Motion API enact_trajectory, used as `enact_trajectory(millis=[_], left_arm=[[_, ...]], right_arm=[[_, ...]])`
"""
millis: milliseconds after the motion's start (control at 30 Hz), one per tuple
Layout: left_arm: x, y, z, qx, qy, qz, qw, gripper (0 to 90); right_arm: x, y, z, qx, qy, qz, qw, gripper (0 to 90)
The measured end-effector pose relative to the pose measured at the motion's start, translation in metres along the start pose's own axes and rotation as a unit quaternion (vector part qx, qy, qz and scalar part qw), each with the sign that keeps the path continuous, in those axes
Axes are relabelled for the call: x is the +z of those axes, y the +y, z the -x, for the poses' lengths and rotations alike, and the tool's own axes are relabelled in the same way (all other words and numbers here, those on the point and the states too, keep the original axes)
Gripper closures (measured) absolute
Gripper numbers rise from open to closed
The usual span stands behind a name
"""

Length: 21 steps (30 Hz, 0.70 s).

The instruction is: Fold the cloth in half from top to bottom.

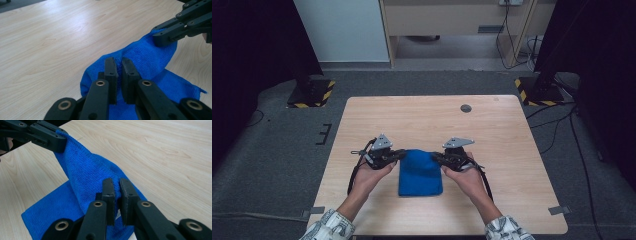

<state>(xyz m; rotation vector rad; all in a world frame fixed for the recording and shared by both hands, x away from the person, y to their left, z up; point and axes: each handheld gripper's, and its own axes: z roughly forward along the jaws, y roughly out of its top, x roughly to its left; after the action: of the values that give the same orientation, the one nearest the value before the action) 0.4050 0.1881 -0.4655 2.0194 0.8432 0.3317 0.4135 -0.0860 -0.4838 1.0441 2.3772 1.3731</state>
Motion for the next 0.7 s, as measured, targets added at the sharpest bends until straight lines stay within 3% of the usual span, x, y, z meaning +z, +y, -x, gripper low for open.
enact_trajectory(millis=[567, 700], left_arm=[[0.003, -0.02, 0.005, -0.007, -0.01, -0.013, 0.9998, 83.2], [-0.001, -0.02, 0.007, -0.007, -0.012, -0.006, 0.9999, 83.4]], right_arm=[[0.0, -0.015, -0.005, 0.001, 0.007, -0.013, 0.9999, 82.1], [0.0, -0.015, -0.008, 0.004, 0.01, -0.009, 0.9999, 82.0]])
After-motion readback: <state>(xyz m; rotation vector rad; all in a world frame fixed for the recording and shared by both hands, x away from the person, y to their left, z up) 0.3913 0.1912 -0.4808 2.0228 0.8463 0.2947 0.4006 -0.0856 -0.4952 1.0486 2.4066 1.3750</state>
